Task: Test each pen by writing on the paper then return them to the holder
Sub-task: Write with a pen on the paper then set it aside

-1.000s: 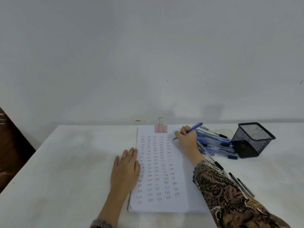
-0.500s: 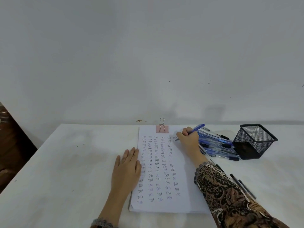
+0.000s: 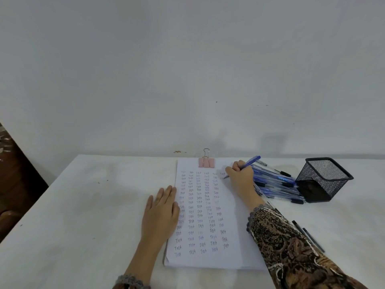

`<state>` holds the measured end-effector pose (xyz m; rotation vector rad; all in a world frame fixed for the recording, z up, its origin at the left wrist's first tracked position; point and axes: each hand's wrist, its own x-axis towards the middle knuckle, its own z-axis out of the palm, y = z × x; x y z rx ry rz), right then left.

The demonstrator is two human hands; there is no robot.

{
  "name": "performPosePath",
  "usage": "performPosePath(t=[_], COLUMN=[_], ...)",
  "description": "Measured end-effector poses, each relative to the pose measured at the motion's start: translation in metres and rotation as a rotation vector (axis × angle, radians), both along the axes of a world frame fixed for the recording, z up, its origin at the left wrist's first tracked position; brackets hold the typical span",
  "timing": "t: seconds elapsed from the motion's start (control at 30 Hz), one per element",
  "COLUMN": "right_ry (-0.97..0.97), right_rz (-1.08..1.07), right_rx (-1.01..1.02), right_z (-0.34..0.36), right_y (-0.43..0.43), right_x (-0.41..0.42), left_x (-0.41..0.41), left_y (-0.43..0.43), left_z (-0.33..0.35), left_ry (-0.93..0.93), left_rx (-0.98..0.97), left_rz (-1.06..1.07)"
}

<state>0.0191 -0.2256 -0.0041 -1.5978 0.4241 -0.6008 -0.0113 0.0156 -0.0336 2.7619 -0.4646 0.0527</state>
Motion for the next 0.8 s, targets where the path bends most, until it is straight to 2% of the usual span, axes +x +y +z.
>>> performPosePath(t=[0.43,0.7,0.8], right_ry=[-0.041,-0.115,-0.146], right_rz=[-0.032,0.052,0.101], right_rx=[-0.003,0.270,0.238], right_z=[-0.004,0.016,0.044], right_y=[0.001,0.004,0.017], right_x=[0.001,-0.004,-0.008], left_x=[0.001,0.000,0.001], left_y=[0.000,-0.001,0.000], left_z=[0.000,0.001,-0.001], left_ry=[0.018,0.009,-0.008], left_rx=[-0.010,-0.018,-0.009], left_rz=[0.003,0.006,0.006])
